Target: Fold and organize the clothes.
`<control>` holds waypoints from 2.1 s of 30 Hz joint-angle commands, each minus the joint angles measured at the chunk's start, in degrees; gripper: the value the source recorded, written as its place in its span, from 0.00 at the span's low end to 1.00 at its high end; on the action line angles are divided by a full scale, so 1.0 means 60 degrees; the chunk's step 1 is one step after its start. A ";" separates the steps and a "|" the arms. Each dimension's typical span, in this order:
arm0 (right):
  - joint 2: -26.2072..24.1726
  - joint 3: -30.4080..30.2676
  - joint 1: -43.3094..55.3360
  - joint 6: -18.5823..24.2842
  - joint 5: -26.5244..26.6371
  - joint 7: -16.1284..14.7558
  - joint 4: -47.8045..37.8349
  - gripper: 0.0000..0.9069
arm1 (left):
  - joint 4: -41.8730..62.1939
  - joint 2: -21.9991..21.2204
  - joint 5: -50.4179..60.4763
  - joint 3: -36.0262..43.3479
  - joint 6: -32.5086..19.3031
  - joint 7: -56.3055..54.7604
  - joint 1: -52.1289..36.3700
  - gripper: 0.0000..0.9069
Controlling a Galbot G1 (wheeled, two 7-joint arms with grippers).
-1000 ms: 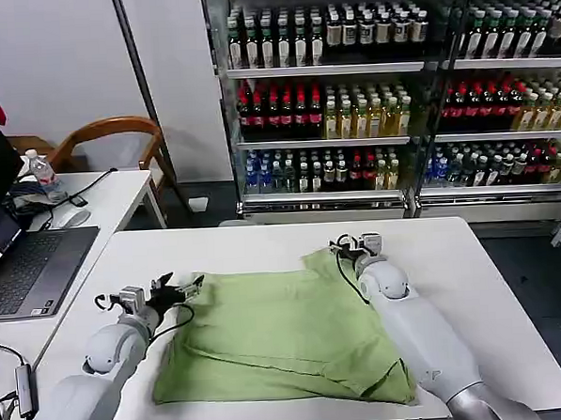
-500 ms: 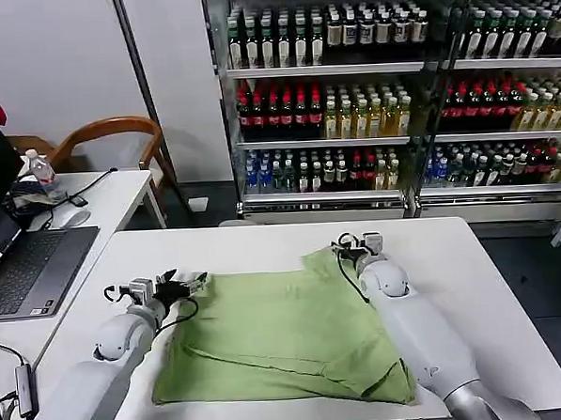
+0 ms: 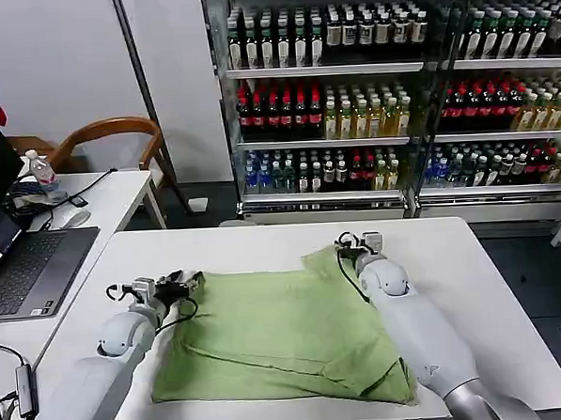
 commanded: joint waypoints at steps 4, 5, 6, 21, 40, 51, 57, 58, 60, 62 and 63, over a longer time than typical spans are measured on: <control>0.0028 0.0034 -0.0014 -0.0034 -0.0002 -0.0033 0.0033 0.00 | 0.0082 0.0010 0.0076 0.0057 0.0056 0.0098 -0.0045 0.06; 0.0028 0.0038 -0.0015 -0.0040 -0.0002 -0.0036 0.0036 0.00 | 0.0054 0.0014 0.0073 0.0056 0.0051 0.0122 -0.0035 0.06; 0.0026 0.0035 -0.0012 -0.0048 -0.0004 -0.0041 0.0040 0.00 | 0.0031 0.0014 0.0067 0.0048 0.0051 0.0126 -0.0015 0.04; -0.0395 0.0022 -0.0579 0.0195 0.0041 -0.0205 0.1734 0.00 | -0.0539 0.0147 -0.0200 -0.0202 -0.0357 0.0474 0.0343 0.06; -0.1037 0.0215 -0.1640 0.0148 0.0075 -0.0161 0.3017 0.00 | -0.1449 0.0282 -0.0206 -0.0565 -0.0551 0.0469 0.1269 0.06; -0.0494 0.0087 -0.0568 0.0213 -0.0334 -0.0154 0.1280 1.00 | -0.1159 0.0220 -0.0150 -0.0572 -0.0661 0.0482 0.1089 0.06; -0.0084 -0.0045 -0.0071 0.0179 -0.0407 -0.0172 0.0359 1.00 | -0.1024 0.0205 -0.0139 -0.0583 -0.0714 0.0498 0.0986 0.06; -0.0019 -0.0059 -0.0045 0.0169 -0.0414 -0.0178 0.0284 1.00 | -0.0994 0.0210 -0.0137 -0.0592 -0.0718 0.0499 0.0968 0.06; 0.0020 -0.0081 -0.0027 0.0155 -0.0413 -0.0175 0.0220 1.00 | -0.0960 0.0215 -0.0140 -0.0616 -0.0727 0.0510 0.0940 0.06; 0.0043 -0.0093 -0.0016 0.0149 -0.0403 -0.0186 0.0169 1.00 | -0.0950 0.0225 -0.0141 -0.0629 -0.0729 0.0522 0.0933 0.06; 0.0049 -0.0089 -0.0013 0.0146 -0.0405 -0.0191 0.0155 1.00 | -0.0933 0.0227 -0.0140 -0.0628 -0.0731 0.0526 0.0926 0.06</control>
